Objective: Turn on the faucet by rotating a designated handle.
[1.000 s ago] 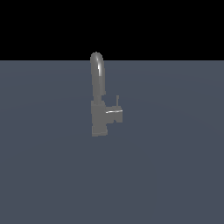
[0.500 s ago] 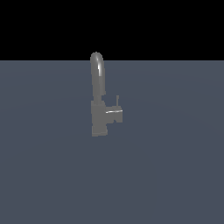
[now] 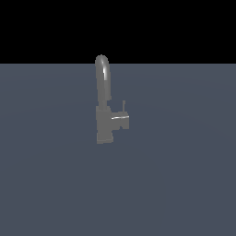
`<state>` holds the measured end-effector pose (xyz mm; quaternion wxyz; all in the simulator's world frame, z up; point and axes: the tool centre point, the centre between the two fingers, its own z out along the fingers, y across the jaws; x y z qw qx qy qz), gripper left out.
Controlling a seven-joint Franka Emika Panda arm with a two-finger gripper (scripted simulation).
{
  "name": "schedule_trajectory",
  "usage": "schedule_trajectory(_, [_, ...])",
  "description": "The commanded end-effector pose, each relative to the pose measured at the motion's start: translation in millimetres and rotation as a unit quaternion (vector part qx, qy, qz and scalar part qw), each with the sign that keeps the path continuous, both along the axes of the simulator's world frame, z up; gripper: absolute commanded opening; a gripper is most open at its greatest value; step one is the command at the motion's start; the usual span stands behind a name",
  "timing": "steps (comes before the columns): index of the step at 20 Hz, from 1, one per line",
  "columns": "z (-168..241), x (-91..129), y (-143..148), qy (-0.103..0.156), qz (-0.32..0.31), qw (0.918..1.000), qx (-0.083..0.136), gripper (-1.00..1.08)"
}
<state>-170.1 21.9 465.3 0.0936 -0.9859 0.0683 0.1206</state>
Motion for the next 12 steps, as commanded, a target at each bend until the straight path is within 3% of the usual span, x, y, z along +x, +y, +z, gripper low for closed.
schedule_trajectory(1, [-5.7,14.1,-1.0,0.019,-0.017,0.9996,0.015,-1.00])
schedule_trajectory(12, [-38.3,73.3,-8.6,0.106,-0.091,0.9867,0.083,-1.00])
